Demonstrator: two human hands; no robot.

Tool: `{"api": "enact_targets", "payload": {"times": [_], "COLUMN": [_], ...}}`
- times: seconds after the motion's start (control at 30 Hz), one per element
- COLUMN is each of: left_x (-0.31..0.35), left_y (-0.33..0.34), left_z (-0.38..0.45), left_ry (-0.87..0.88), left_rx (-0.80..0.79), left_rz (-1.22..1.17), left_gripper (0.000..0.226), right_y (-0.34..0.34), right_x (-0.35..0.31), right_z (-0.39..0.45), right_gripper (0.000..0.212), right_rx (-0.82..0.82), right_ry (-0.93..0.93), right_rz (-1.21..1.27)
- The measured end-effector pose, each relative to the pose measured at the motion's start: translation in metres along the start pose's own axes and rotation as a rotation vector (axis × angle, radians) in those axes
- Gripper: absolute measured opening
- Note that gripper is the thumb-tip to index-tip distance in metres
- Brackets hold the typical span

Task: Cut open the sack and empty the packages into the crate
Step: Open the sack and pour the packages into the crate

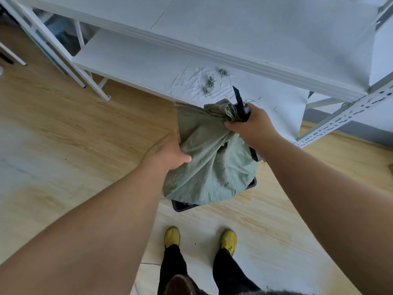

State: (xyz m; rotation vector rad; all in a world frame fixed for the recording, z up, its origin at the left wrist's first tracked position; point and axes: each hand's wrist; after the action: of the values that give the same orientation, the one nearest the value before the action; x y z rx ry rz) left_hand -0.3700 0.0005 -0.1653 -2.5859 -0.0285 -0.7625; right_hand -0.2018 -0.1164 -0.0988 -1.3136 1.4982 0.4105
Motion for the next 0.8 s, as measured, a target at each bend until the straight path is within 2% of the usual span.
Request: {"api": "enact_targets", "payload": {"times": [0.1,0.2,0.27,0.33,0.37,0.4,0.47,0.57,0.67,0.73,0.8], "left_x": [0.009,0.038,0.054,0.065,0.066,0.067,0.069,0.070,0.075,0.078,0.079], "left_y": [0.019,0.014,0.008,0.008,0.006,0.004,0.001,0.009,0.010,0.013,0.020], "left_z": [0.004,-0.001,-0.007,-0.014,-0.017,-0.019,-0.024,-0.031,-0.038,-0.042,-0.044], "left_ry": [-0.033,0.109,0.205,0.187,0.180,0.211,0.277,0.230,0.307,0.303,0.250], "left_rx": [0.108,0.325,0.269,0.123,0.140,0.232,0.359,0.213,0.323,0.270,0.157], "left_rz": [-0.038,-0.387,-0.558,-0.449,-0.391,-0.398,-0.516,-0.439,-0.591,-0.637,-0.550], "left_gripper": [0.054,0.022,0.008,0.011,0.011,0.010,0.007,0.006,0.008,0.006,0.007], "right_y": [-0.008,-0.022,-0.033,-0.041,-0.044,-0.046,-0.046,-0.040,-0.048,-0.052,-0.050], "right_x": [-0.001,-0.010,-0.018,-0.023,-0.025,-0.027,-0.031,-0.030,-0.038,-0.041,-0.043], "right_z": [0.000,0.000,0.003,0.007,0.008,0.008,0.007,0.006,0.005,0.008,0.010], "right_gripper": [0.017,0.017,0.016,0.019,0.021,0.020,0.016,0.016,0.019,0.019,0.019], "right_rx": [0.058,0.237,0.287,0.245,0.242,0.266,0.307,0.203,0.291,0.314,0.203], "right_ry": [-0.049,-0.181,-0.229,-0.199,-0.195,-0.215,-0.275,-0.244,-0.282,-0.300,-0.252], "right_rz": [-0.039,0.000,0.014,-0.058,-0.079,-0.065,0.002,-0.076,0.012,0.082,0.049]}}
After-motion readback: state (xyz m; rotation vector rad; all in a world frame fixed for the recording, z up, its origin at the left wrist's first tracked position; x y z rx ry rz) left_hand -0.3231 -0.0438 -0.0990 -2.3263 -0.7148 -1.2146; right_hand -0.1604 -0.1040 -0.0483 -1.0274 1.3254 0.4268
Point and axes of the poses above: each hand's wrist, its own z-axis towards the middle knuckle, its own y-axis out of the palm, x = y × z, and after that the axes turned 14 degrees about -x, right-handed
